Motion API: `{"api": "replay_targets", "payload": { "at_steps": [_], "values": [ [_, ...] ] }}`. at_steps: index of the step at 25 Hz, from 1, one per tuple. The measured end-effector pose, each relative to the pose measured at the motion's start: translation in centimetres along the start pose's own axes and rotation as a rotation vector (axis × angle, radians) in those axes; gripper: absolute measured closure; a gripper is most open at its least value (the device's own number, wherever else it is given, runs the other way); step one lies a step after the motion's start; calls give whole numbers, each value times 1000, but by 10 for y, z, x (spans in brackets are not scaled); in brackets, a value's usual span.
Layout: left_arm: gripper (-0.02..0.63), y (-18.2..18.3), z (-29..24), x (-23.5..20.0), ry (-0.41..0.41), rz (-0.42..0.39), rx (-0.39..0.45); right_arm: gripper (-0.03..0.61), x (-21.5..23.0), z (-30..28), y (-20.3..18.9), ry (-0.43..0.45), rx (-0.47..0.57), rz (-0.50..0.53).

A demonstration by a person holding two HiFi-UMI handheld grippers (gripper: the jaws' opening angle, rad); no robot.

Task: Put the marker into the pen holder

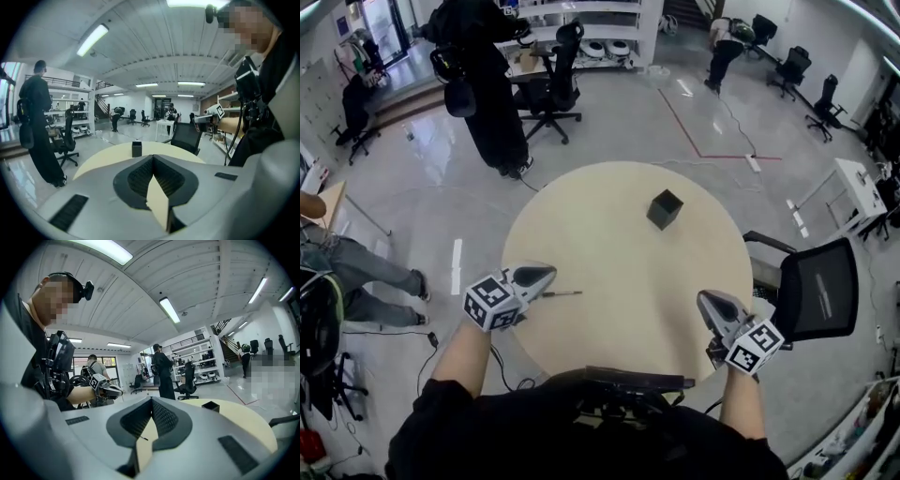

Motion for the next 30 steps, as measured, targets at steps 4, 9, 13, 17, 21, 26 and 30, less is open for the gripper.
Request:
{"api": "replay_targets", "payload": {
  "at_steps": [4,9,13,17,21,26,30],
  "values": [
    [617,4,-25,-20,4,-86,-129,575,6,-9,3,10,-5,4],
    [617,-13,-58,-30,1,-123,-304,575,14,-14,-2,23,-23,-9],
    [488,-45,-93,-33,-44,-203,-497,575,24,-15,-11,21,-33,-33],
    [488,-85,-128,-41,-86,-295,-686,575,33,-16,-19,8,-42,-55],
    [488,-129,-157,-37,-183,-346,-834,575,41,-13,-27,-14,-58,-72],
    [465,-179,-180,-34,-268,-362,-972,575,54,-11,-35,-39,-77,-99],
    [439,-207,-189,-31,-285,-366,-1027,575,58,-13,-43,-43,-95,-117]
  ]
}}
Point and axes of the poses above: the fingertips, and each gripper's own axes: z backward along the fingers, x to its right, y out of its top, the point moved 9 cm from there along z, backward along the fingers, and after that the axes turned 2 degrees about x, right-handed, at the moved point
